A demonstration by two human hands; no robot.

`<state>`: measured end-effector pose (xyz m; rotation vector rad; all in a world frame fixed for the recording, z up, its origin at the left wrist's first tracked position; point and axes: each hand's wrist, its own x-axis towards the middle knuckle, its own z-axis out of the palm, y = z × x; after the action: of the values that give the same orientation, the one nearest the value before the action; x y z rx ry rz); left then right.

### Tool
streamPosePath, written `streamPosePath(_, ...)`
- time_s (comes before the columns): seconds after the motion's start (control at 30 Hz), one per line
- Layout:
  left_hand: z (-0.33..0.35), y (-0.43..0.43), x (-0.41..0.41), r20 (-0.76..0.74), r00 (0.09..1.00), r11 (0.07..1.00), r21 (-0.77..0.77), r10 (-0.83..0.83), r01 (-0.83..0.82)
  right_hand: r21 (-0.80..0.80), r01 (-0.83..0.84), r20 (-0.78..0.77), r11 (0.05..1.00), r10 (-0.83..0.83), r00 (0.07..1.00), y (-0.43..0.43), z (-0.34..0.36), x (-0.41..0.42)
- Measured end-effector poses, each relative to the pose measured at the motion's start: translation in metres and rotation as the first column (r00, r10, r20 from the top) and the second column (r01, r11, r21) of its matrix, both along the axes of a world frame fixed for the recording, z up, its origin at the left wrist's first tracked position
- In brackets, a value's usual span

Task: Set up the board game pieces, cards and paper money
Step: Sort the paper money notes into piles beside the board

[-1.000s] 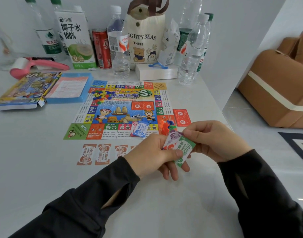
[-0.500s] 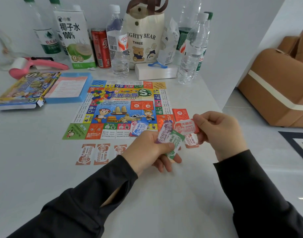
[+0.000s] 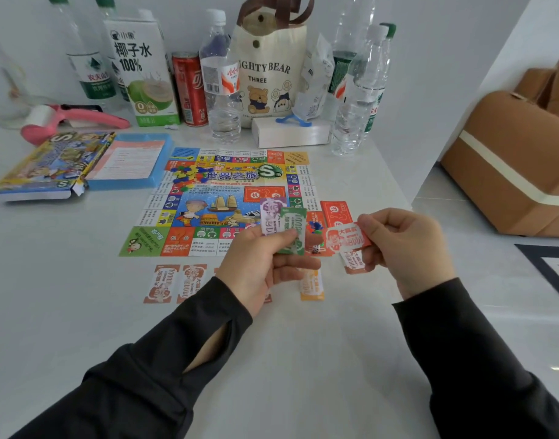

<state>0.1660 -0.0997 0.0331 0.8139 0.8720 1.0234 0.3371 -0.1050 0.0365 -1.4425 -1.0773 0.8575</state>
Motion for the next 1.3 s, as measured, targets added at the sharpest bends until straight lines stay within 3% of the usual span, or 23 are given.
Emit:
streamPosePath(0.1,0.002,-0.002,0.001,0.004,0.999,0.999,0.001,-0.042,0.042,0.002,-0.010,0.023,1.000,0.010,1.000,-0.001,-0.002,-0.004)
streamPosePath(0.27,0.001,-0.004,0.001,-0.141,0.988,0.994,0.087,-0.055,0.068,-0.003,0.019,0.085,1.000,-0.019,0.996,-0.005,-0.006,-0.014)
streamPosePath(0.37,0.002,-0.004,0.000,-0.138,0.988,0.993,0.091,-0.063,0.076,0.056,0.082,0.135,0.995,-0.089,0.987,-0.007,-0.005,-0.020)
streamPosePath(0.47,0.002,-0.004,0.000,-0.227,0.972,0.990,0.114,-0.053,0.081,0.113,0.098,0.162,0.989,-0.116,0.980,-0.007,-0.004,-0.023)
streamPosePath(0.8,0.005,0.004,-0.013,-0.431,0.901,0.970,0.236,0.049,0.060,0.058,0.001,0.166,0.998,-0.011,0.986,-0.006,-0.003,-0.040)
streamPosePath(1.07,0.010,0.017,-0.059,-0.453,0.891,0.967,0.215,-0.023,0.135,0.106,0.038,0.124,0.994,-0.051,0.991,-0.004,-0.001,-0.079)
streamPosePath(1.3,0.001,0.012,-0.108,-0.480,0.877,0.959,0.257,0.023,0.116,0.082,-0.103,0.146,0.991,0.090,0.985,-0.009,-0.003,-0.118)
